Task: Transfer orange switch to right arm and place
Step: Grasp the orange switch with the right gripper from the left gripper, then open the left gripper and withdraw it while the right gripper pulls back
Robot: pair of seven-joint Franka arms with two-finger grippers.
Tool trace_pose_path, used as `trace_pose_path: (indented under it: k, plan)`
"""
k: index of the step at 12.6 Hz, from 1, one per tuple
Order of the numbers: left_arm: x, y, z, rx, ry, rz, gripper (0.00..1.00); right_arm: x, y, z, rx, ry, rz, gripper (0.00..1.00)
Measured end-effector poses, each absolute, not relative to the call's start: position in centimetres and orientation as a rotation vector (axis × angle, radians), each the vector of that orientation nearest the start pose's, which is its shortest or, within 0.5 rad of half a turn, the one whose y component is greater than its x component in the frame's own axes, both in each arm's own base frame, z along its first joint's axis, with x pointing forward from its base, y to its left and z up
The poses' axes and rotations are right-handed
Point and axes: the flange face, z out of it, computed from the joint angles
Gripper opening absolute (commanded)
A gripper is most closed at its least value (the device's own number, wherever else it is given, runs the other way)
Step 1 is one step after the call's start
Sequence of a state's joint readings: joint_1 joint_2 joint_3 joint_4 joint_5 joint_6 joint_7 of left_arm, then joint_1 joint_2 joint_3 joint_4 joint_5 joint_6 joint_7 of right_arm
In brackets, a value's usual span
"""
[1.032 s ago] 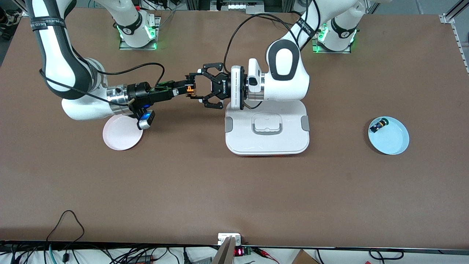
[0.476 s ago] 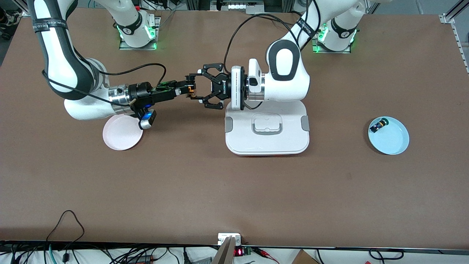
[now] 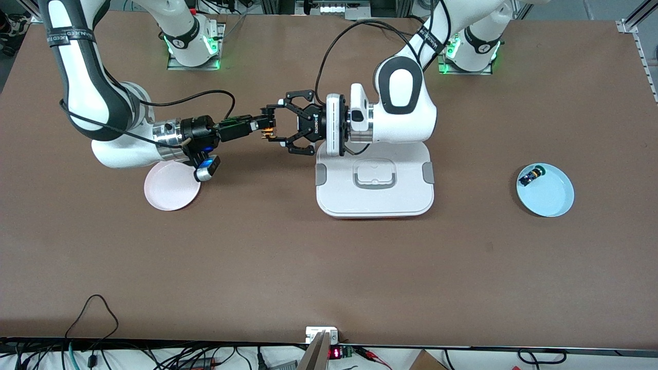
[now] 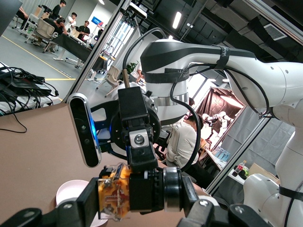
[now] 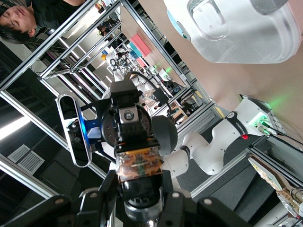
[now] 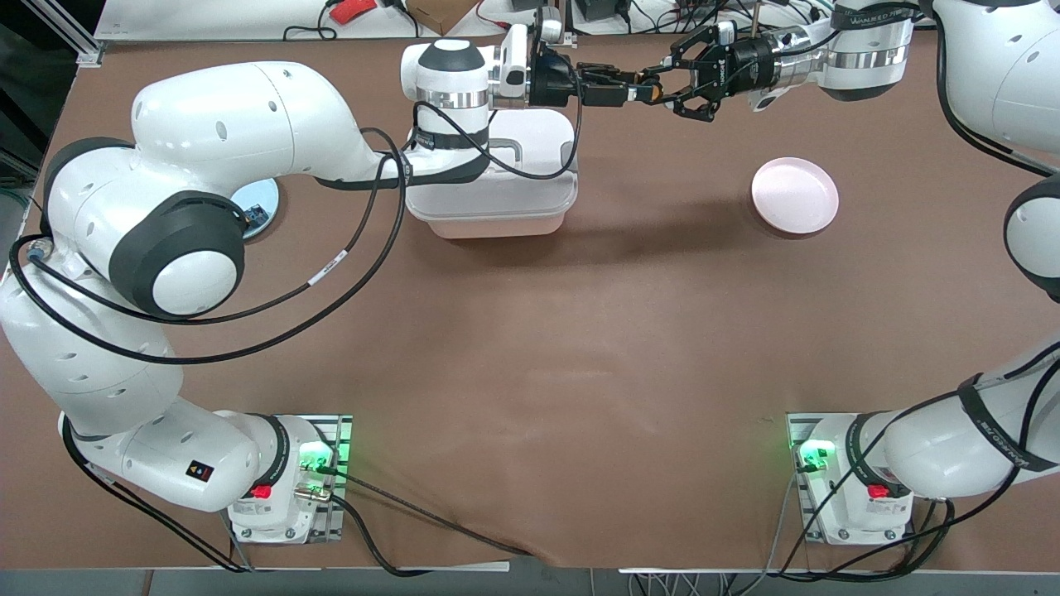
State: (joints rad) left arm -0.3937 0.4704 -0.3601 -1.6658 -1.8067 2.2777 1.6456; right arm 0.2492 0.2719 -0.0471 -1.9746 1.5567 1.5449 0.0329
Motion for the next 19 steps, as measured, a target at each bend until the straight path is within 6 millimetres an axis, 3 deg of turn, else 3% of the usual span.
trace_pose_path:
  k: [2,3,4,5,8,11,12,14,17,19]
  plan:
    - [52.0,-47.2,39.4,1.481,-0.801,0.74,0.06,54.7,22.5,38.4,-1.581,0.383,0.732,0.36]
    - [52.0,-47.2,39.4,1.481,-0.802,0.74,0.22,54.7,22.5,38.4,-1.581,0.38,0.729,0.36]
    - [52.0,-47.2,39.4,1.48,-0.803,0.742,0.55,54.7,22.5,38.4,-1.582,0.376,0.725,0.36]
    - [52.0,-47.2,39.5,1.48,-0.804,0.744,0.99,54.7,22.5,38.4,-1.581,0.374,0.722,0.36]
    - [52.4,-46.9,39.8,1.48,-0.799,0.753,1.0,54.7,22.6,38.4,-1.582,0.352,0.701,0.34]
    - [54.6,-44.1,40.1,1.507,-0.77,0.798,1.0,54.7,22.7,38.4,-1.583,0.346,0.696,0.34]
    - [56.0,-41.9,40.2,1.53,-0.75,0.83,1.0,54.7,22.7,38.4,-1.583,0.345,0.695,0.33]
    - [58.8,-35.2,39.1,1.61,-0.703,0.901,1.0,54.7,22.6,38.5,-1.584,0.336,0.686,0.33]
    - [61.3,-22.4,36.2,1.784,-0.783,0.958,1.0,54.9,22.5,38.8,-1.604,0.302,0.658,0.33]
    - [63.0,-12.9,36.8,1.915,-0.879,0.99,1.0,54.8,22.3,38.8,-1.662,0.272,0.656,0.33]
